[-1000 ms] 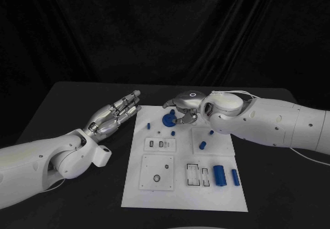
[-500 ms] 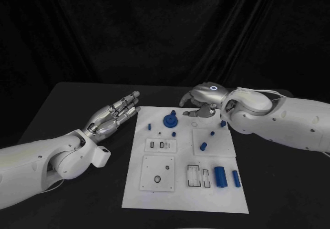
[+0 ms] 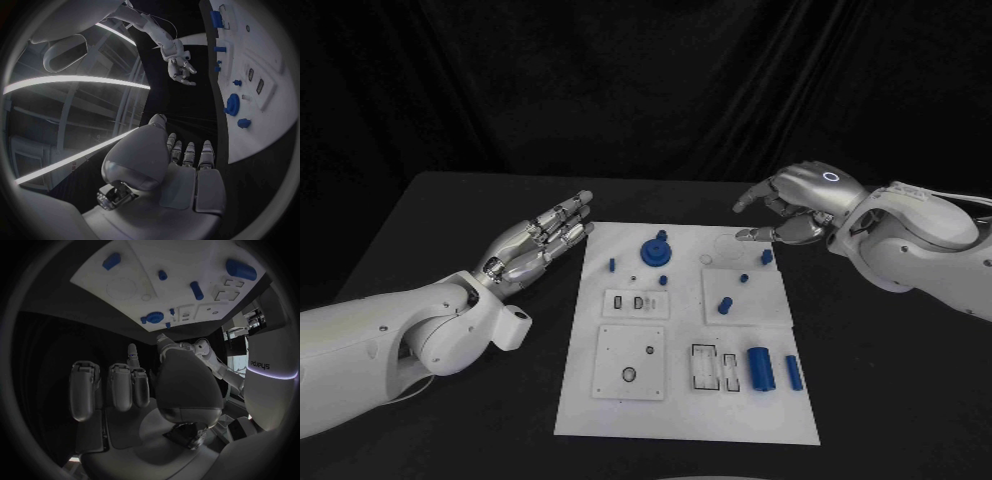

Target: Assemble the parts on the task board

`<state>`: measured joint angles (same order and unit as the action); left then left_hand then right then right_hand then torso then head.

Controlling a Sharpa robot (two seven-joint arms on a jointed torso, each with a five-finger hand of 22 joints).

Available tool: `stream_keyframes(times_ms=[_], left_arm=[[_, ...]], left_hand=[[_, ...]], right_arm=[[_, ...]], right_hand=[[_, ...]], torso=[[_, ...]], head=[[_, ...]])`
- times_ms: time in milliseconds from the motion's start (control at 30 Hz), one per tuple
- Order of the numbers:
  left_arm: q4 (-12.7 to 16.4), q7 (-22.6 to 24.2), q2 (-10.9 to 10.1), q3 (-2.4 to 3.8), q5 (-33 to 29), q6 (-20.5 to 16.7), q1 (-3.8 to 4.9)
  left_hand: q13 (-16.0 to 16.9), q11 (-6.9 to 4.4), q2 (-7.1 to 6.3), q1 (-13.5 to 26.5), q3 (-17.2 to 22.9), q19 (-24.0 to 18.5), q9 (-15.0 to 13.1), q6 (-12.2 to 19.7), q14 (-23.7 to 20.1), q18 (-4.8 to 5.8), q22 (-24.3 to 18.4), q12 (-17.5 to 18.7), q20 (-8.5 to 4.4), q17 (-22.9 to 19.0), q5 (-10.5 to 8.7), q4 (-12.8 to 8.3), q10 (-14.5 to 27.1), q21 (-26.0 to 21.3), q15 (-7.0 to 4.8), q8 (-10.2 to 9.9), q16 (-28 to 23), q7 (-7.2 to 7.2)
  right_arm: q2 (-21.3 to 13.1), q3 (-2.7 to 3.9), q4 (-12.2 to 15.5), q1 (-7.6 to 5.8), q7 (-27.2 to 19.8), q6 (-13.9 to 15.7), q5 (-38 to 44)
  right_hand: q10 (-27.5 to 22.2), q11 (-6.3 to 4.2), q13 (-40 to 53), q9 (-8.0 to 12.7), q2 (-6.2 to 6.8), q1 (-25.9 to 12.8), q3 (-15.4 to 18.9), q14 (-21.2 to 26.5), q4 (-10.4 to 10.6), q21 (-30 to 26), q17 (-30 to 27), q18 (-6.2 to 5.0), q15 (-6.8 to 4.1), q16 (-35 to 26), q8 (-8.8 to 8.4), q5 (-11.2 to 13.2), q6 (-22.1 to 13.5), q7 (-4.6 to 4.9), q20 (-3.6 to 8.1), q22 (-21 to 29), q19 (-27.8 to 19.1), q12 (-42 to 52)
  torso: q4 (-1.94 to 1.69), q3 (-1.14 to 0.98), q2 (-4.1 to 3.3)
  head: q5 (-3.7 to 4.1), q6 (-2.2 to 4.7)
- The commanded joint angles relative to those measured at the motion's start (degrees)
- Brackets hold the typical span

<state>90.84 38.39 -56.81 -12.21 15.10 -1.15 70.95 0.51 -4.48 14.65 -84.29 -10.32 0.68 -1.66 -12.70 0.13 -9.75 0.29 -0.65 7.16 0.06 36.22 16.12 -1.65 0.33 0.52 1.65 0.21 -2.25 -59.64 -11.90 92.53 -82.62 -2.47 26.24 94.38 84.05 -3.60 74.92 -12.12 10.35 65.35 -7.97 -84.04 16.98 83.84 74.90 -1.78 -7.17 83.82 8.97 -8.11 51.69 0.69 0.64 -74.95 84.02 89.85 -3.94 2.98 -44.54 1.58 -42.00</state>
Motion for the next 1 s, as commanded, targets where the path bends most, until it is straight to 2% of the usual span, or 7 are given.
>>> stream_keyframes(times_ms=[33,133,333,433,533,800,1000], left_arm=[[0.07,0.66,0.06,0.04,0.3,0.72,0.04],[0.11,0.64,-0.02,0.04,0.3,0.75,0.04],[0.07,0.59,-0.12,0.03,0.3,0.81,0.02],[-0.01,0.55,-0.04,0.03,0.3,0.87,0.01],[-0.11,0.53,0.1,0.03,0.3,0.96,0.01],[-0.32,0.45,0.31,0.03,0.3,1.24,0.0],[-0.41,0.4,0.4,0.03,0.3,1.47,-0.01]], left_hand=[[-0.05,0.39,-0.04,-0.71,0.34,-0.04,-0.07,-0.06,-0.13,-0.51,0.09,0.15,0.41,-0.06,0.29,0.03,0.08,0.32,0.44,0.14,-0.21,0.52],[-0.05,0.39,-0.04,-0.71,0.34,-0.04,-0.07,-0.06,-0.13,-0.51,0.09,0.15,0.41,-0.06,0.29,0.03,0.08,0.32,0.44,0.14,-0.21,0.52],[-0.05,0.39,-0.04,-0.71,0.34,-0.04,-0.07,-0.06,-0.13,-0.51,0.09,0.15,0.41,-0.06,0.29,0.03,0.08,0.32,0.44,0.14,-0.21,0.52],[-0.05,0.43,-0.07,-0.75,0.4,-0.06,-0.07,-0.09,-0.13,-0.51,0.07,0.15,0.44,-0.06,0.33,0.02,0.09,0.3,0.47,0.15,-0.21,0.55],[-0.05,0.43,-0.07,-0.75,0.4,-0.06,-0.07,-0.09,-0.13,-0.51,0.07,0.15,0.44,-0.06,0.33,0.02,0.09,0.3,0.47,0.15,-0.21,0.55],[-0.06,0.44,-0.06,-0.77,0.43,-0.06,-0.07,-0.06,-0.13,-0.51,0.08,0.15,0.45,-0.06,0.34,0.02,0.09,0.3,0.48,0.14,-0.21,0.57],[-0.06,0.44,-0.06,-0.77,0.43,-0.06,-0.07,-0.06,-0.13,-0.51,0.08,0.15,0.45,-0.06,0.34,0.02,0.09,0.3,0.48,0.14,-0.21,0.57]], right_arm=[[-1.11,-0.03,0.05,1.43,1.91,0.87,-0.11],[-1.81,-0.03,-0.39,2.44,2.2,1.19,-0.12],[-2.97,-0.04,-0.79,3.69,3.28,0.68,-0.13],[-3.43,-0.04,-1.02,4.36,3.82,0.53,-0.13],[-3.7,-0.04,-1.24,4.91,4.1,0.33,-0.13],[-3.9,-0.04,-1.83,5.92,4.88,-0.22,-0.08],[-3.63,-0.05,-2.46,6.47,5.94,-0.68,0.07]], right_hand=[[5.95,-0.42,15.08,0.76,0.11,-1.17,0.16,-4.04,0.01,-1.7,5.74,-0.59,-0.16,-2.73,-0.88,0.28,0.47,-0.21,0.14,-9.66,1.42,0.15],[5.6,0.2,14.37,1.89,0.06,-0.7,-0.02,-3.3,-0.03,-5.08,0.13,-1.37,0.95,-7.81,-2.17,0.2,1.16,0.29,-0.89,-7.61,-0.09,-0.21],[4.79,0.83,12.13,2.92,-0.45,1.24,-0.65,-3.79,-0.09,-4.69,-0.1,-1.17,1.44,-7.31,-3.6,-2.11,0.66,0.92,-1.42,-8.07,0.6,-1.3],[4.82,1.41,11.72,3.33,0.8,-1.8,0.94,-3.99,0.1,-4.11,-0.16,-0.96,2.03,-6.87,-4.15,2.63,0.41,1.08,-1.84,-8.57,1.04,-1.44],[4.83,1.73,11.55,3.47,1.2,-2.83,1.28,-4.07,0.11,-3.8,-0.05,-0.87,2.3,-6.51,-4.32,3.52,0.38,1.23,-2.09,-8.84,1.24,-1.49],[4.87,1.39,11.38,3.9,-0.59,5.62,-0.75,-3.99,-0.28,-3.23,-0.18,-0.76,1.84,-5.38,-4.85,-2.68,-1.63,1.28,-1.92,-9.63,1.65,-1.35],[4.85,1.47,11.29,3.81,-1.07,7.33,-1.13,-3.92,-0.42,-3.35,-0.45,-0.78,1.9,-5.37,-4.72,-3.07,-1.57,1.26,-1.94,-9.66,1.61,-1.35]], torso=[[-0.01,-0.01,-0.05],[0.05,-0.04,-0.02],[-0.05,-0.01,-0.03],[-0.04,0.0,-0.02],[-0.04,0.0,-0.03],[-0.05,0.03,-0.01],[-0.05,-0.01,-0.01]], head=[[0.01,0.0],[-0.14,-0.08],[0.12,-0.31],[0.18,-0.44],[0.27,-0.47],[0.23,-0.5],[0.3,-0.35]])
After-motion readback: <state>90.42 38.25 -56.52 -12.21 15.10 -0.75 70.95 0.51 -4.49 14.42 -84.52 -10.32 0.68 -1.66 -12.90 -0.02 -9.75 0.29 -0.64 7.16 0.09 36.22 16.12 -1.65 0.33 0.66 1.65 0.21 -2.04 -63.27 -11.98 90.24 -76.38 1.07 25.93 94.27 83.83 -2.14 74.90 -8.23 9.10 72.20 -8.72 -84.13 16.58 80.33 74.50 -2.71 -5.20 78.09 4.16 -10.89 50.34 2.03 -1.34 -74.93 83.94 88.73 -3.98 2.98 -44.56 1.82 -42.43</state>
